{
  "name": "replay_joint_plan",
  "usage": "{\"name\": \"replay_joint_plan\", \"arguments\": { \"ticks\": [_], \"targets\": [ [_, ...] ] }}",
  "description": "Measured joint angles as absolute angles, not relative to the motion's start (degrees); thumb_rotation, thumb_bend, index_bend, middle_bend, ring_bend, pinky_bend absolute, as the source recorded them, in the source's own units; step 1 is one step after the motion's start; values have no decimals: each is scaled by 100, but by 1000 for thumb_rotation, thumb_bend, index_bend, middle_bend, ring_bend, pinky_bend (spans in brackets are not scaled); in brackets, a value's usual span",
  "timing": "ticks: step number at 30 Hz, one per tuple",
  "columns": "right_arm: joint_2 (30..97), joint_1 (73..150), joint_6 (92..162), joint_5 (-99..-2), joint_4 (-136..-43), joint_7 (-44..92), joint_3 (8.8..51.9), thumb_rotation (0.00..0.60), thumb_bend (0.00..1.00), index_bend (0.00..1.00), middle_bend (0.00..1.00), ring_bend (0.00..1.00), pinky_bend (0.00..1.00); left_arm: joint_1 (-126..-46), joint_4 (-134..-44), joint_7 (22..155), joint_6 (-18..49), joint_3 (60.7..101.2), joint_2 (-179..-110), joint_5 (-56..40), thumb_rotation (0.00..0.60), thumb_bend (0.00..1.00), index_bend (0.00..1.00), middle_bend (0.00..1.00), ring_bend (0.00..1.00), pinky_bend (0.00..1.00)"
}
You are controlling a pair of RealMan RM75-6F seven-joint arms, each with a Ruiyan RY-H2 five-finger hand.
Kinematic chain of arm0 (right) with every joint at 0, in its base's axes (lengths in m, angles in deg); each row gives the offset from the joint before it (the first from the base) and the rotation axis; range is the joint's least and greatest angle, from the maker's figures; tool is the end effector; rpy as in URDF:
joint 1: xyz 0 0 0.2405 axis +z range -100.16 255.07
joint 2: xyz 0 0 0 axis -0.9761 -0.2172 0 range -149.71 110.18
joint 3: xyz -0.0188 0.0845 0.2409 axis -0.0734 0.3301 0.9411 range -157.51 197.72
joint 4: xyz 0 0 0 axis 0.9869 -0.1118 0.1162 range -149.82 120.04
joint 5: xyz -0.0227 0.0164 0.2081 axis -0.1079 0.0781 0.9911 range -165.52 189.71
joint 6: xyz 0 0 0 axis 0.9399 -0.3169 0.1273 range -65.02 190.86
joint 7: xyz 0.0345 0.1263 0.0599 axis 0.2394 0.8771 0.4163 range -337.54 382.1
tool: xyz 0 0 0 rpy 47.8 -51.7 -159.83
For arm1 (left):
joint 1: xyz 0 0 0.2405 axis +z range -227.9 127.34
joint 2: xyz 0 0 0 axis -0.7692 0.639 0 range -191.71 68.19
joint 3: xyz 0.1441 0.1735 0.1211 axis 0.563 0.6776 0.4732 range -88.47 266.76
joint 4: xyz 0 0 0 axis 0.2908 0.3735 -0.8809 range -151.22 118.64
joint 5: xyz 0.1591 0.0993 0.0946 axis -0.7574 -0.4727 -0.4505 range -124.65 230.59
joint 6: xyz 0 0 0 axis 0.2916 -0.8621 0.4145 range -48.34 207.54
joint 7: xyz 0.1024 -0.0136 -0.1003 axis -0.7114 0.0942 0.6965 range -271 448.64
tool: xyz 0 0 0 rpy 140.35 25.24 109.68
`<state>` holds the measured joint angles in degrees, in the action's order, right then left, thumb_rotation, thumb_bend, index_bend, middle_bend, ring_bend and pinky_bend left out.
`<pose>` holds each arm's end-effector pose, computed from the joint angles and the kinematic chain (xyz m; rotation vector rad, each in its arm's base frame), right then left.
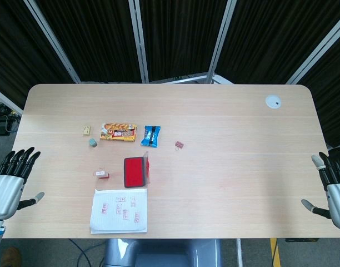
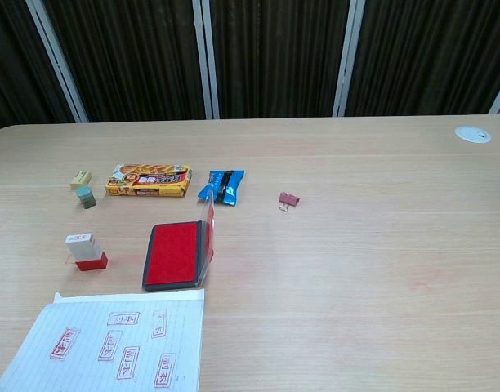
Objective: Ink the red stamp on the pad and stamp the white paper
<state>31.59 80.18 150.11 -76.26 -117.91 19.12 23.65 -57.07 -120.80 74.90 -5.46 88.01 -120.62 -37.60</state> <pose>-0.2840 -0.1704 0.2137 1.4109 -0.7989 0.8678 -0.2605 0.1798 0.1619 -1.5344 -0.7634 -0.8702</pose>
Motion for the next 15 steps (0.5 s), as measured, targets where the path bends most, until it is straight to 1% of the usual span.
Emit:
{"name": "replay_joint_plan", "arguments": {
  "ticks": [9,10,12,13,14,15],
  "targets": [
    [3171,8020,14996,-7625,-11786,1886,2357,600,0,0,0,0,0,-5709,-12063,7477,-533,8795,-12069,-3737,600,0,0,0,0,7],
    [3173,8023,14989,-7623,-11787,1887,2357,600,0,0,0,0,0,-5714,-12053,7467,-519,8793,-12076,-3724,600,0,0,0,2,60],
    [3173,8029,14985,-7618,-11806,1900,2362,600,0,0,0,0,0,-5751,-12003,7461,-461,8783,-12118,-3715,600,0,0,0,99,290],
    [3171,8033,14983,-7617,-11818,1905,2367,600,0,0,0,0,0,-5776,-11968,7465,-431,8773,-12150,-3712,600,3,0,0,227,463],
    [3170,8039,14979,-7616,-11832,1906,2371,600,0,0,0,0,0,-5817,-11911,7465,-394,8746,-12211,-3700,600,6,0,0,375,603],
    [3169,8049,14970,-7616,-11853,1904,2377,600,0,0,0,0,0,-5856,-11867,7463,-359,8718,-12272,-3684,600,9,0,0,458,668]
  ]
}}
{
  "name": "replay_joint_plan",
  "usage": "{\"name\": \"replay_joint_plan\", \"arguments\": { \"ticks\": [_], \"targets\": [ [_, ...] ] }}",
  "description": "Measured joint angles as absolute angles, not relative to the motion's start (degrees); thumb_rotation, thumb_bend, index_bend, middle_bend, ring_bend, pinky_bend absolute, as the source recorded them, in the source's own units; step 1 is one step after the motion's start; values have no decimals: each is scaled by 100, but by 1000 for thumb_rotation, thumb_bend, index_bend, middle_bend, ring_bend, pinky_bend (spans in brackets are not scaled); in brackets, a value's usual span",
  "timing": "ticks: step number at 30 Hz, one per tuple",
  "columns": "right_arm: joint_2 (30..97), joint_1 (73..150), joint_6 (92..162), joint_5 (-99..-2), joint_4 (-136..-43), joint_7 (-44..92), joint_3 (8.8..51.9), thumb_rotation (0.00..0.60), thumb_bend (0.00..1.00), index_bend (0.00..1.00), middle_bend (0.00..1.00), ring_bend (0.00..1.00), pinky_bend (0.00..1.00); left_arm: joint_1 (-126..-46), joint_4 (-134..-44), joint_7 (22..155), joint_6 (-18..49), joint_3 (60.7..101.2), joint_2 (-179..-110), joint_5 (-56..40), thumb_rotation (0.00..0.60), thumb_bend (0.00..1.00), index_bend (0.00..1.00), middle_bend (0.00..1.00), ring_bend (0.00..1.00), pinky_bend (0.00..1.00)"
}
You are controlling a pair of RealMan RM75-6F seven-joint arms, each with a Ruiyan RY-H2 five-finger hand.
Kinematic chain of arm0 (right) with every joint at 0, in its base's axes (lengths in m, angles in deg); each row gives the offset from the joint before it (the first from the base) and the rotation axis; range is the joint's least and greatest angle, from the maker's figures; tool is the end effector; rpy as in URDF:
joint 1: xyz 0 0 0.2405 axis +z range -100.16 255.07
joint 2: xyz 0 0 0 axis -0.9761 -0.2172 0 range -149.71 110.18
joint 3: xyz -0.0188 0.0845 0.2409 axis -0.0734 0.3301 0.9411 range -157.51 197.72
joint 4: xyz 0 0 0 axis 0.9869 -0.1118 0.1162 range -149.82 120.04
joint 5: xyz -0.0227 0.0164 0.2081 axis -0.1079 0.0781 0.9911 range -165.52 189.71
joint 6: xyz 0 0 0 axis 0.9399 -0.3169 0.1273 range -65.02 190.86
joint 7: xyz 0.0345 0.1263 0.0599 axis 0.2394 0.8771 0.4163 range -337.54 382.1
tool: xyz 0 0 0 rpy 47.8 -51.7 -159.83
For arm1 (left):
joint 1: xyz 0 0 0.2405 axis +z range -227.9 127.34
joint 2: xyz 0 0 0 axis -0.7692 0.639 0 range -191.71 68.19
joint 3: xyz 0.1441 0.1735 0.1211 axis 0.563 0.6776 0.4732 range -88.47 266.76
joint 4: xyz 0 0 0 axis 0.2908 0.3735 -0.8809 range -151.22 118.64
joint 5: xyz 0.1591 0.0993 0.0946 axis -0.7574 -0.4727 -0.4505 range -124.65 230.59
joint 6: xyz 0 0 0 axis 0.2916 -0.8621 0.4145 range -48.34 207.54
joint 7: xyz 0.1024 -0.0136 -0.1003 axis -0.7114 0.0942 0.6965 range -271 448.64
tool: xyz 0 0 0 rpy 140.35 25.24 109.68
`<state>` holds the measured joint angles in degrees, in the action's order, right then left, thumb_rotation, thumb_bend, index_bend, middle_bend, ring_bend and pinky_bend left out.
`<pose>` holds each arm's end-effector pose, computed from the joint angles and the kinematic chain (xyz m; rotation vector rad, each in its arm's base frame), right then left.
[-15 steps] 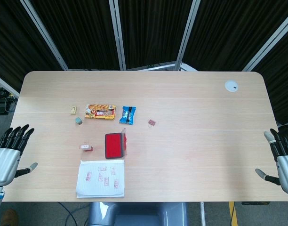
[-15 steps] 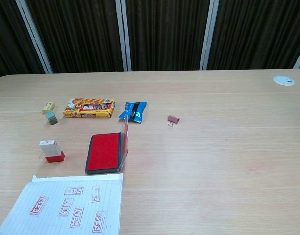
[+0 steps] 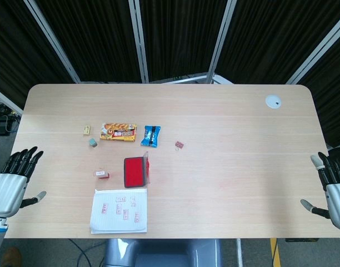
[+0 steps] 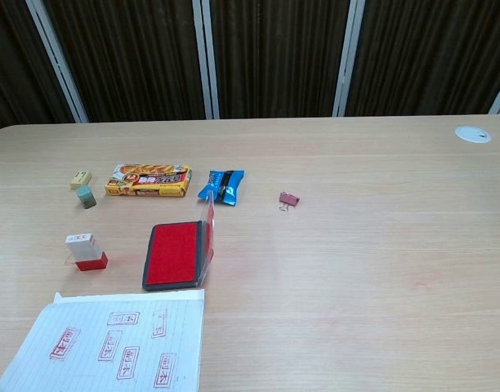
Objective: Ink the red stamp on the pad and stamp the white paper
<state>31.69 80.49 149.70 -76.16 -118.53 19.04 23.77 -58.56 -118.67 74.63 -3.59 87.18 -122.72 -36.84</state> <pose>-0.2814 -0.1722 0.2116 1.4130 -0.8084 0.8769 -0.2623 0.1903 0.1518 -1.5541 -0.7580 -0.8687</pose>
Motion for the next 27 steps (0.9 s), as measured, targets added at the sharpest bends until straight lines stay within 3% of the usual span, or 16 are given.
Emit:
{"name": "replay_joint_plan", "arguments": {
  "ticks": [3,8,13,18,27],
  "targets": [
    [3172,8080,14935,-7609,-11885,1859,2391,600,0,0,0,0,0,-6046,-11756,7484,-133,8612,-12522,-3595,600,15,2,0,633,809],
    [3206,8139,14842,-7529,-11906,1790,2425,600,0,0,0,0,0,-6439,-11654,7212,405,8391,-13110,-3189,600,14,79,0,774,870],
    [3257,8204,14701,-7461,-11888,1719,2431,600,0,0,0,0,0,-6743,-11592,6939,902,8245,-13655,-2618,600,19,138,6,824,891],
    [3306,8253,14602,-7367,-11828,1688,2440,600,0,0,0,0,0,-6976,-11325,6658,1279,8186,-14156,-2089,600,44,227,119,857,897],
    [3307,8241,14580,-7278,-11762,1740,2436,600,0,0,0,0,0,-7170,-10491,6634,1544,8168,-14770,-1660,600,200,336,224,866,903]
  ]
}}
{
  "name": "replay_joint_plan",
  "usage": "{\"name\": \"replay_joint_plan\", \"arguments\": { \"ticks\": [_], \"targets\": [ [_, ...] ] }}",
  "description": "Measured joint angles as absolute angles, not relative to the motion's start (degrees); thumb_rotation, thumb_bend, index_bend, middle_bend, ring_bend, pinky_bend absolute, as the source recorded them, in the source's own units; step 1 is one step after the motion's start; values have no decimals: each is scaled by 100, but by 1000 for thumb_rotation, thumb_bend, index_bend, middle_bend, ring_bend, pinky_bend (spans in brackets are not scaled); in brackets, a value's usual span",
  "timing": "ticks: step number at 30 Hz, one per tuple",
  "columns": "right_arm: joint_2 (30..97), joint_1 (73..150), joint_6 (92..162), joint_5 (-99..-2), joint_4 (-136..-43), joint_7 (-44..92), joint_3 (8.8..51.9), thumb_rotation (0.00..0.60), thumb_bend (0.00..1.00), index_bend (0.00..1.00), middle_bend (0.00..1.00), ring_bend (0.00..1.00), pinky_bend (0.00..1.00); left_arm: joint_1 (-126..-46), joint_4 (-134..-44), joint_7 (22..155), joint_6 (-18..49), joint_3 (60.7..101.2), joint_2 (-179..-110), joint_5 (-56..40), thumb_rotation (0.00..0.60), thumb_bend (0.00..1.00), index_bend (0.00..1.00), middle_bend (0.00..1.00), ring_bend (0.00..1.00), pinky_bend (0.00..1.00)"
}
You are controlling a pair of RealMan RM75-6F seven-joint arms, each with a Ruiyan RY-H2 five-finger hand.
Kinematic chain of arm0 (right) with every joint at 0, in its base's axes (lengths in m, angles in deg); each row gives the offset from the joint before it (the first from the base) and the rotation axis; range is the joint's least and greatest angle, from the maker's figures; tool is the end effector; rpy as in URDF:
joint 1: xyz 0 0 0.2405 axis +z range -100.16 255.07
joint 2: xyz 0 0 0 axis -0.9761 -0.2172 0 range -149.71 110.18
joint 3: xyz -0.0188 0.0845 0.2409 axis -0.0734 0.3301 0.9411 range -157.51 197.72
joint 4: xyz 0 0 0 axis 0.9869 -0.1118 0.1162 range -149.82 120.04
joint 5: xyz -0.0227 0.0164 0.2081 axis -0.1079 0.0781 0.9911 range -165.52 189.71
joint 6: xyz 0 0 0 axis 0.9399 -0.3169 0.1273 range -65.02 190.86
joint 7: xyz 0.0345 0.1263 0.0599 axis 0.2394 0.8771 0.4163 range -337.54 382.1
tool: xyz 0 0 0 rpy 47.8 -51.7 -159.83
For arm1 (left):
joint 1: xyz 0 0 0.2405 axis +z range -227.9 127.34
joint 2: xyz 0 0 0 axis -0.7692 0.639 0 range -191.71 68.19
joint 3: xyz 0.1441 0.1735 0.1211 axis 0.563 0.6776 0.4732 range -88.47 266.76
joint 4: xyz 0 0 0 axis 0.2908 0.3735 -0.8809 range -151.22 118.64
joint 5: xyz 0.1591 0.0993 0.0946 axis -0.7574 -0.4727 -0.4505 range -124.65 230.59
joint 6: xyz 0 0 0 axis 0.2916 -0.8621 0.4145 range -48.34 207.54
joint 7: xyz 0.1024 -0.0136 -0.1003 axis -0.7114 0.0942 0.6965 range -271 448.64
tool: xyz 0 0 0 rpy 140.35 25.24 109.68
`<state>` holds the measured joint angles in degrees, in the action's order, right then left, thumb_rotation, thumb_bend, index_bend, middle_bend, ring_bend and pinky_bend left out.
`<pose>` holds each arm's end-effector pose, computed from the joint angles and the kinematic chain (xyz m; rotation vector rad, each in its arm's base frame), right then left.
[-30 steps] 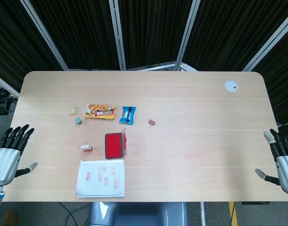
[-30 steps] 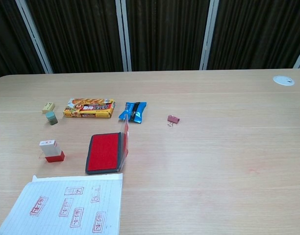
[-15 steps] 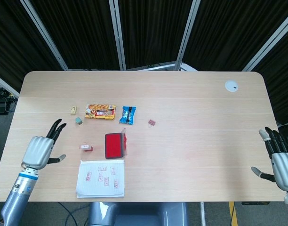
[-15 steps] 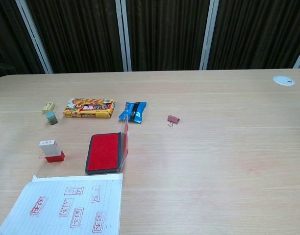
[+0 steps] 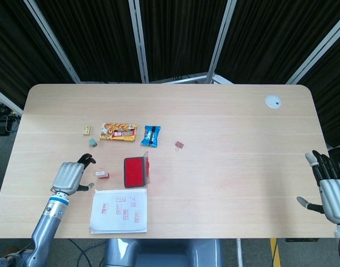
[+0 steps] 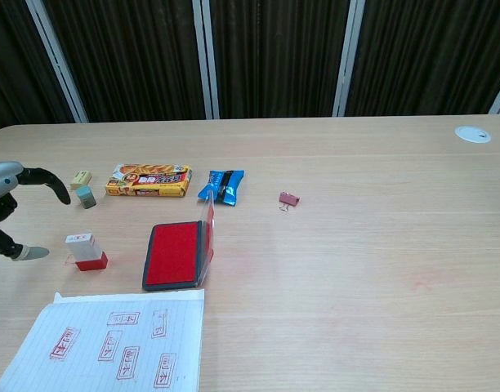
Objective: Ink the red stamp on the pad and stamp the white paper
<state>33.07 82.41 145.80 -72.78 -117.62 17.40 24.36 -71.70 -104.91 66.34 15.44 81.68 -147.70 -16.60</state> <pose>-0.2883 -0.1842 0.2019 1.4212 -0.8396 0.8236 -0.2457 0.2636 0.0094 -1.6404 -1.0392 -0.7742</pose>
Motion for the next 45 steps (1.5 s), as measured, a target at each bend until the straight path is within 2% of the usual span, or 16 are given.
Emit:
{"name": "replay_joint_plan", "arguments": {
  "ticks": [2,5,12,18,45],
  "targets": [
    [3303,8232,14585,-7266,-11750,1751,2432,600,0,0,0,0,0,-7201,-10284,6769,1585,8168,-14894,-1648,600,261,350,240,866,903],
    [3299,8226,14578,-7235,-11728,1758,2429,600,0,0,0,0,0,-7248,-9964,6978,1638,8181,-15090,-1659,600,285,365,267,866,903],
    [3323,8222,14553,-7157,-11674,1728,2428,600,0,0,0,0,0,-7391,-9500,7128,1777,8166,-15484,-1538,600,280,336,312,864,903],
    [3324,8230,14535,-7103,-11650,1745,2446,600,0,0,0,0,0,-7449,-9510,7202,1841,8162,-15542,-1475,600,274,338,370,864,903],
    [3371,8264,14459,-7023,-11604,1703,2445,600,0,0,0,0,0,-7529,-9308,7053,1717,8222,-15688,-1427,600,285,430,472,862,902]
  ]
}}
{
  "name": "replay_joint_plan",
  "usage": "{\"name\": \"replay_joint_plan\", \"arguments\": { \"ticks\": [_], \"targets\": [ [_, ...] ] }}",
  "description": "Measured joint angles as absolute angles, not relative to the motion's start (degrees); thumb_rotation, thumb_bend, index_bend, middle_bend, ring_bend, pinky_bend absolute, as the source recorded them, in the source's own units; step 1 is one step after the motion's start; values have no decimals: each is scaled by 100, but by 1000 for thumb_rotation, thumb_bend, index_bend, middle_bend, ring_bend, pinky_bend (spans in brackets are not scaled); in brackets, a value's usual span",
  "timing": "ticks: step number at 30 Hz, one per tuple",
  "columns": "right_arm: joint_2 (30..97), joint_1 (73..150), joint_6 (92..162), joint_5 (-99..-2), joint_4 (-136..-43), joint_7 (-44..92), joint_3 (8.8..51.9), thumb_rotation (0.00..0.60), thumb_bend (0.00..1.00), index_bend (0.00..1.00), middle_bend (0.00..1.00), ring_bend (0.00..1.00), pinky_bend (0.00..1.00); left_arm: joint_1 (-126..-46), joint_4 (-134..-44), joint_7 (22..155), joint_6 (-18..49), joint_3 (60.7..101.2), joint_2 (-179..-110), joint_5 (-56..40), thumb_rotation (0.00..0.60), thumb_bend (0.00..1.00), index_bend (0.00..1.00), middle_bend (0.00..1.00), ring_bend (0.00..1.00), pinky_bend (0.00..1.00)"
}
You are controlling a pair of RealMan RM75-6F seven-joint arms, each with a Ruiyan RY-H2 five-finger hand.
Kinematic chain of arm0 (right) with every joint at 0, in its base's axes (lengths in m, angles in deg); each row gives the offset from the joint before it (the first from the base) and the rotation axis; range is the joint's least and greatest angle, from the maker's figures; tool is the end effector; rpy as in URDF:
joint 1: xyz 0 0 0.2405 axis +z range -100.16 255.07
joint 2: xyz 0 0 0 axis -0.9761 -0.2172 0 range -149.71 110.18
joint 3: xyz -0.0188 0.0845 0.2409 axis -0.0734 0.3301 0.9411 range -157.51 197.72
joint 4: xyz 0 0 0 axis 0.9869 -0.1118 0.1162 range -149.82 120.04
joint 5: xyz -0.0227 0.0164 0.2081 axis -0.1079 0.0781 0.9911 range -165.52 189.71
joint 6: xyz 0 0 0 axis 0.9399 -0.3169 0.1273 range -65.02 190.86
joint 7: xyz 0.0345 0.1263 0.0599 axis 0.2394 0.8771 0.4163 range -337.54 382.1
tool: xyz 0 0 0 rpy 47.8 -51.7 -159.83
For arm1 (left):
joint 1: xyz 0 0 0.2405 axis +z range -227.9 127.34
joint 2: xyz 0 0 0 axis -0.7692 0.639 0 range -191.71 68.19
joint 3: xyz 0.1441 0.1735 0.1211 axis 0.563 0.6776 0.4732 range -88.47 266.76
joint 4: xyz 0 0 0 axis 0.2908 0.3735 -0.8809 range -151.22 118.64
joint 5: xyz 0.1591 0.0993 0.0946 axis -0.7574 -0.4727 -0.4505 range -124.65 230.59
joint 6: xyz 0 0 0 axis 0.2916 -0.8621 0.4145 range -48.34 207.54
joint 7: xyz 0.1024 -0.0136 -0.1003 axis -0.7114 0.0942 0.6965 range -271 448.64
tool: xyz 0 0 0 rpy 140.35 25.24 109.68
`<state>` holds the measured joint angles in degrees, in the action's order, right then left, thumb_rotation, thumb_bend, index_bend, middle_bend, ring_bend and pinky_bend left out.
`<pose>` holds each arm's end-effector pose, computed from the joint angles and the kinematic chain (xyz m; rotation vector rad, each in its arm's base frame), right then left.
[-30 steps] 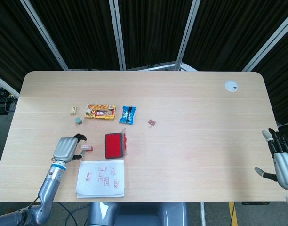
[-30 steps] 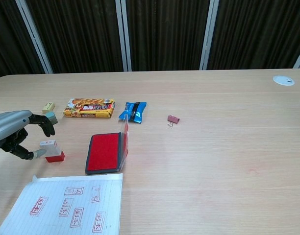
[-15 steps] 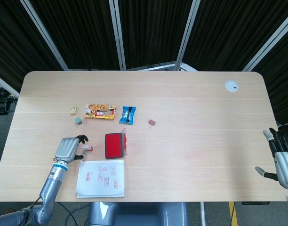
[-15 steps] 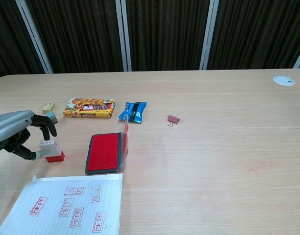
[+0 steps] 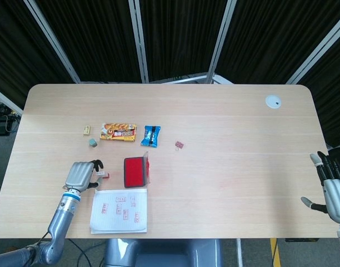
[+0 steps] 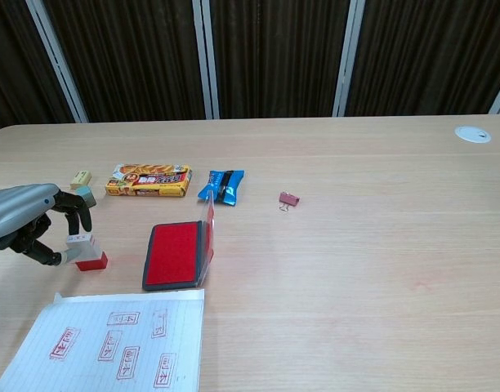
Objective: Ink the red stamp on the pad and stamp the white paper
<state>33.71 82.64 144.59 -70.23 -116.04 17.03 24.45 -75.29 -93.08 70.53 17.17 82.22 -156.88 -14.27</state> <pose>-0.2995 -0.1861 0.2016 1.4000 -0.8543 0.7767 -0.2494 0.2796 -0.0333 -1.6314 -1.0913 -0.7764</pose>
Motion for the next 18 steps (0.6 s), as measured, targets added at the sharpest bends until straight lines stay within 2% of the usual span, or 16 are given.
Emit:
{"name": "replay_joint_plan", "arguments": {
  "ticks": [10,15,18],
  "targets": [
    [3387,8271,14435,-6990,-11592,1694,2444,600,0,0,0,0,0,-7557,-9269,7051,1728,8243,-15692,-1423,600,311,489,501,862,903],
    [3388,8271,14440,-6985,-11590,1696,2447,600,0,0,0,0,0,-7569,-9262,7036,1723,8238,-15701,-1409,600,372,509,517,862,903],
    [3389,8270,14439,-6977,-11585,1699,2448,600,0,0,0,0,0,-7581,-9268,7047,1730,8223,-15699,-1394,600,374,518,531,862,903]
  ]
}}
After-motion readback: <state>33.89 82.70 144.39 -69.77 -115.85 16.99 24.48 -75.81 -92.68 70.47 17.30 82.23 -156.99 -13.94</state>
